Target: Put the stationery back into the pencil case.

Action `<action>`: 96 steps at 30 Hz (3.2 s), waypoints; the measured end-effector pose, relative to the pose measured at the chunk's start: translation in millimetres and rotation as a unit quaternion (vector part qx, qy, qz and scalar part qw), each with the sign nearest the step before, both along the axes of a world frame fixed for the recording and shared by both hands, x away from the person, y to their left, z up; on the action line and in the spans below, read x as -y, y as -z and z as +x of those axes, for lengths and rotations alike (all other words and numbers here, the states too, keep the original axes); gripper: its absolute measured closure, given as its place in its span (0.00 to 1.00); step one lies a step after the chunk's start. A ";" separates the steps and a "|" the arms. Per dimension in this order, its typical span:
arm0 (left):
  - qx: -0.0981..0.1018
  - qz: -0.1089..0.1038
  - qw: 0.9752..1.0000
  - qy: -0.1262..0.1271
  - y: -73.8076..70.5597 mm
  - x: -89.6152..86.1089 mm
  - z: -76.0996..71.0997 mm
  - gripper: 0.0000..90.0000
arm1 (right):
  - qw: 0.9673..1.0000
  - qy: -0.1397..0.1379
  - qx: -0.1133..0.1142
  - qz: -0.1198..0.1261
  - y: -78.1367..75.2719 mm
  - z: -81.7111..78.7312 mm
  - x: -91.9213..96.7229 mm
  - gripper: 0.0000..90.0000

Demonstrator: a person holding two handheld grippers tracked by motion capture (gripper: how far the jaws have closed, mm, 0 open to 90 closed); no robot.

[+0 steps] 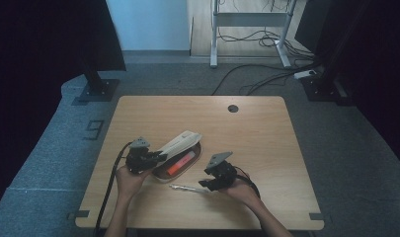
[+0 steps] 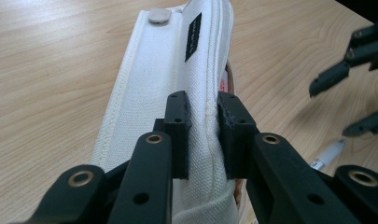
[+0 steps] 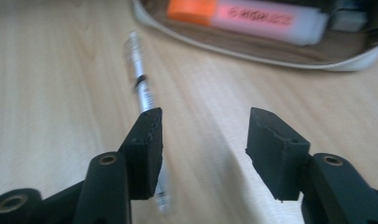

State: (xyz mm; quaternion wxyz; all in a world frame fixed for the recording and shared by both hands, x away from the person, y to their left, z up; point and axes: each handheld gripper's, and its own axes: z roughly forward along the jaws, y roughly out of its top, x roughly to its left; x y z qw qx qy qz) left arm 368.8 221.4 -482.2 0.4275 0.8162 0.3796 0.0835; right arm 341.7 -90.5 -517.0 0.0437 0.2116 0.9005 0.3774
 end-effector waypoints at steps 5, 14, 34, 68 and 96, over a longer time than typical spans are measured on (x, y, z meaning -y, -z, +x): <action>0.001 0.000 1.000 -0.001 -0.1 0.1 -0.1 0.84 | 1.000 -0.020 -0.001 -0.005 4.4 -9.1 -6.3 0.58; 0.003 0.001 1.000 0.000 -0.1 0.4 -0.4 0.84 | 0.999 -0.040 -0.005 -0.014 12.8 -14.7 -15.5 0.67; 0.008 0.007 1.000 0.002 -0.7 0.3 -1.2 0.84 | 0.998 -0.050 0.019 -0.037 19.3 -21.2 -27.2 0.86; 0.008 0.008 1.000 0.002 -0.7 0.7 -1.6 0.85 | 0.999 0.003 0.039 0.011 -20.7 -6.6 3.1 0.88; 0.008 0.006 1.000 0.004 -1.1 1.2 -2.4 0.85 | 0.999 0.004 0.043 -0.011 -19.7 47.1 -50.4 0.88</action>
